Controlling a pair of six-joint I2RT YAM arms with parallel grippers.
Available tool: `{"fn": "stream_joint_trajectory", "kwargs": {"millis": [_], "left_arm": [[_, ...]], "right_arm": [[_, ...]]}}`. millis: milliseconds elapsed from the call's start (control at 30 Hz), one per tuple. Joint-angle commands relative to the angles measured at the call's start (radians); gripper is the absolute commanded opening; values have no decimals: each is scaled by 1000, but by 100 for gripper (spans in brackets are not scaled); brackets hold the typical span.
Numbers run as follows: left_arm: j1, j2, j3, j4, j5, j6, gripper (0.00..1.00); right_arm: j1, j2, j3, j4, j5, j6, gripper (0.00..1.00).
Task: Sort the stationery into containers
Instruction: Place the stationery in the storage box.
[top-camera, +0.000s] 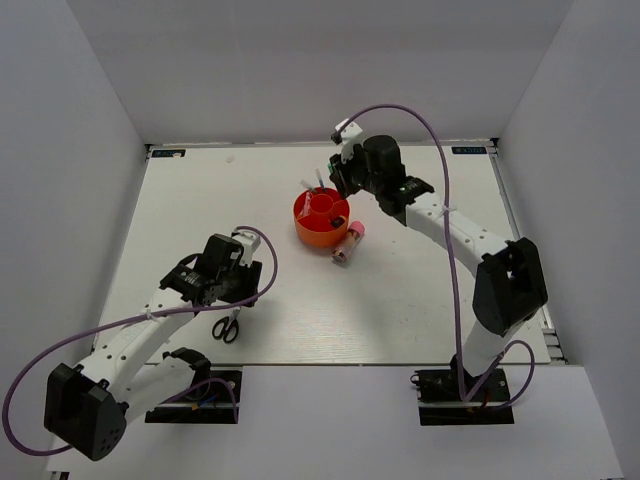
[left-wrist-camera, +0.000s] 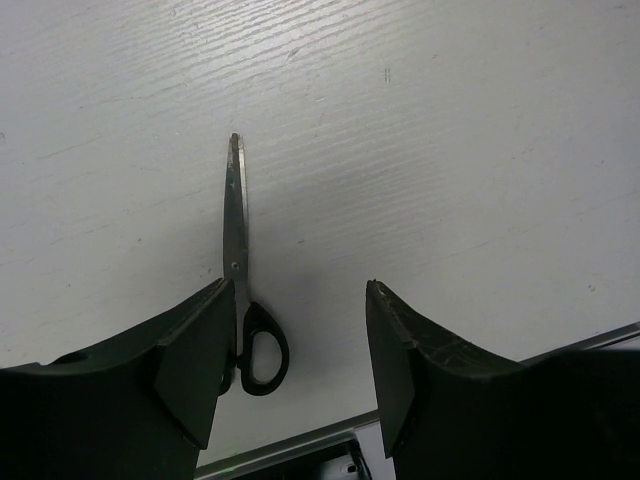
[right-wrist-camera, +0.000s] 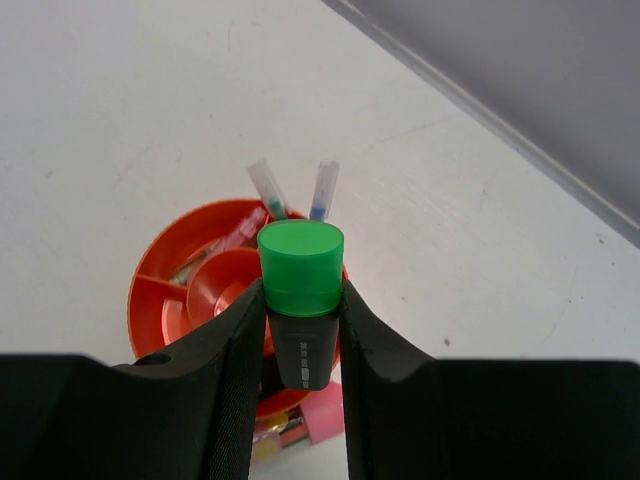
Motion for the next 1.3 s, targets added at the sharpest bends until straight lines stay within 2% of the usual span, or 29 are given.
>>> {"fn": "stream_joint_trajectory", "kwargs": {"millis": [0, 267, 367, 800, 1067, 1100, 1133, 1200, 1233, 1267], "left_arm": [[4, -3, 22, -8, -16, 12, 66], [4, 8, 24, -12, -16, 15, 66], [4, 14, 24, -12, -17, 13, 66], [2, 29, 24, -17, -21, 16, 66], [4, 29, 25, -17, -24, 13, 66], [2, 29, 24, -15, -22, 13, 66], [4, 31, 24, -15, -24, 15, 66], [4, 42, 25, -15, -21, 12, 66], [4, 33, 24, -17, -22, 15, 66], [2, 33, 25, -15, -21, 15, 66]], "right_arm": [[-33, 44, 69, 79, -103, 52, 0], [-116, 78, -21, 185, -352, 118, 0], [-140, 90, -79, 303, -467, 150, 0], [-202, 139, -213, 570, -587, 203, 0], [-206, 161, -251, 595, -601, 176, 0], [-206, 161, -253, 592, -598, 175, 2], [-209, 161, -260, 590, -597, 175, 10], [-208, 159, -262, 580, -598, 140, 19], [-209, 158, -264, 576, -600, 137, 31], [-212, 158, -262, 572, -603, 135, 37]]}}
